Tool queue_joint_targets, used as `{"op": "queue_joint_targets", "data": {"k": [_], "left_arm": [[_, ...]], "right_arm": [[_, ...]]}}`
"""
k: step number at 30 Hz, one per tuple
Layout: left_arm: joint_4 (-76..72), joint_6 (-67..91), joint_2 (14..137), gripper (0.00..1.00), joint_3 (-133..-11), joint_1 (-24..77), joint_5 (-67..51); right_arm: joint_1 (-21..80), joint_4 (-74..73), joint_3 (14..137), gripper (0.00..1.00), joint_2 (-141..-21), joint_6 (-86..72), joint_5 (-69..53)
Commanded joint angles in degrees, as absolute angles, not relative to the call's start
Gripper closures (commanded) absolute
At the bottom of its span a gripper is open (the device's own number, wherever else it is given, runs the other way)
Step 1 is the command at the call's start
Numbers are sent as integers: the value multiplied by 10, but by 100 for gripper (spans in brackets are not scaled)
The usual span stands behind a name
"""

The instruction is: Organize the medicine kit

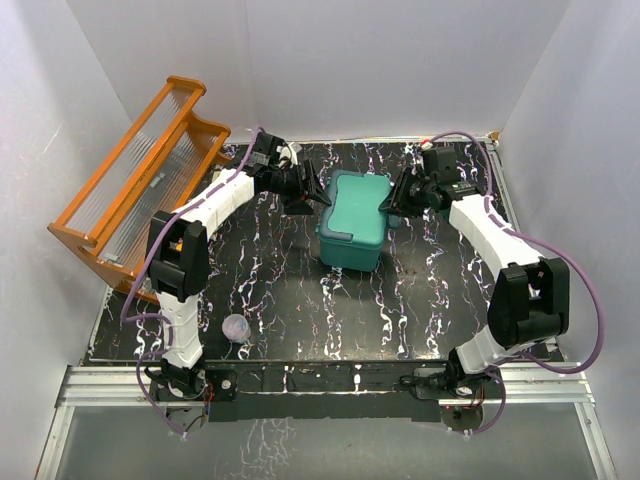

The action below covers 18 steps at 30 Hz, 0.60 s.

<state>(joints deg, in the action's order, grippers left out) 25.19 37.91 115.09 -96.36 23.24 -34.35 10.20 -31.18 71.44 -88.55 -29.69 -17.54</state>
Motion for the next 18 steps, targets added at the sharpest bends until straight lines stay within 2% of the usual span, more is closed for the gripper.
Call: {"op": "queue_joint_targets", "data": {"k": [1, 8, 11, 16, 18], "left_arm": [[267, 367, 1135, 38, -955, 220, -343], [259, 349, 1106, 42, -921, 191, -359], [269, 313, 1104, 41, -946, 190, -388], [296, 283, 1107, 38, -988, 190, -367], [294, 287, 1109, 32, -993, 190, -337]], "right_arm": [[136, -282, 706, 76, -904, -303, -207], [145, -267, 723, 75, -917, -291, -221], [141, -278, 735, 71, -906, -298, -194], [108, -260, 724, 51, -863, -311, -190], [99, -244, 709, 40, -842, -308, -184]]}}
